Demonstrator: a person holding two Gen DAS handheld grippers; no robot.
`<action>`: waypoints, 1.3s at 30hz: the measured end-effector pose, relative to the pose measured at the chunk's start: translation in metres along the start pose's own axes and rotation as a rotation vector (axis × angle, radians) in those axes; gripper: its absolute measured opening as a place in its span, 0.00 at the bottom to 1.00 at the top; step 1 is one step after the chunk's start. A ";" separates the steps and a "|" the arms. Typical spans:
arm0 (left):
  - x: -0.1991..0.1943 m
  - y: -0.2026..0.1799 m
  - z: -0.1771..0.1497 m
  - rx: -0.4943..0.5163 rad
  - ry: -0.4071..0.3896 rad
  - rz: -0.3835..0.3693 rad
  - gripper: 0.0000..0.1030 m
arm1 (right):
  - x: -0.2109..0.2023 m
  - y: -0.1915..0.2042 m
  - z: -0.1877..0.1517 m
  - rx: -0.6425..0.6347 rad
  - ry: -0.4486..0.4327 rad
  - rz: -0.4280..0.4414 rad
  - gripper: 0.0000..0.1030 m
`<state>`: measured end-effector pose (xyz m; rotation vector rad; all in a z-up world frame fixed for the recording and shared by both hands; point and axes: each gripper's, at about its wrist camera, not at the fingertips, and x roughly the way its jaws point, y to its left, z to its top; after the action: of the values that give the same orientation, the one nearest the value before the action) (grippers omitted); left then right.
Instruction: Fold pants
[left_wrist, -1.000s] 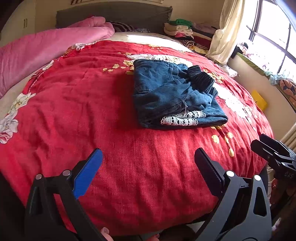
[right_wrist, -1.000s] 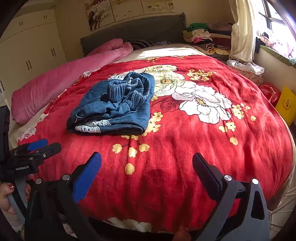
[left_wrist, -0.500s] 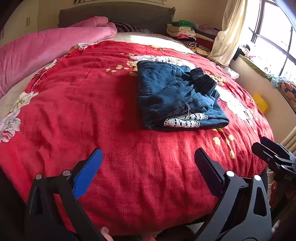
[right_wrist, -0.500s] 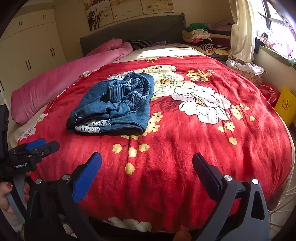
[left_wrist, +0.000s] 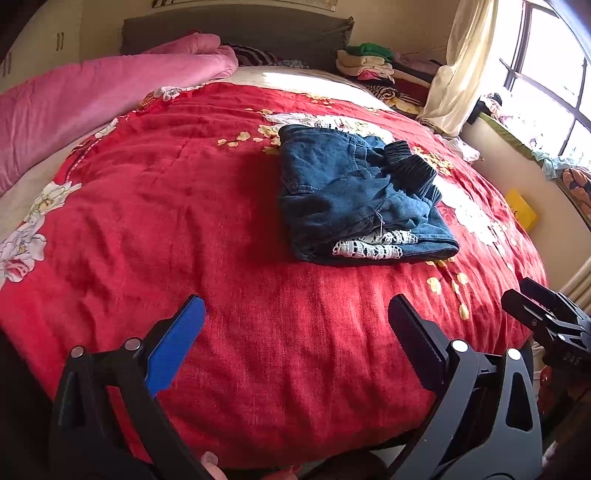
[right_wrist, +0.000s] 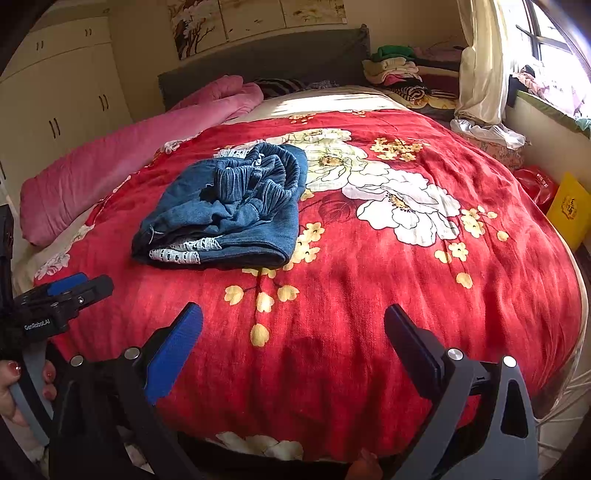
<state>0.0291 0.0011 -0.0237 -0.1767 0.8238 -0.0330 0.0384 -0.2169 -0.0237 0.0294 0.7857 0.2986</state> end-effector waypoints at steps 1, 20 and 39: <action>0.000 0.000 0.000 -0.001 0.001 0.000 0.91 | 0.000 0.000 0.000 0.000 0.000 0.000 0.95; -0.005 -0.001 0.001 0.010 -0.020 0.000 0.91 | 0.001 0.003 0.001 -0.002 0.006 -0.006 0.95; 0.003 0.003 0.001 -0.003 0.039 0.053 0.91 | 0.006 0.003 0.000 0.004 0.019 -0.005 0.95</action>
<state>0.0322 0.0041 -0.0256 -0.1573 0.8676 0.0143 0.0413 -0.2129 -0.0274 0.0283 0.8055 0.2925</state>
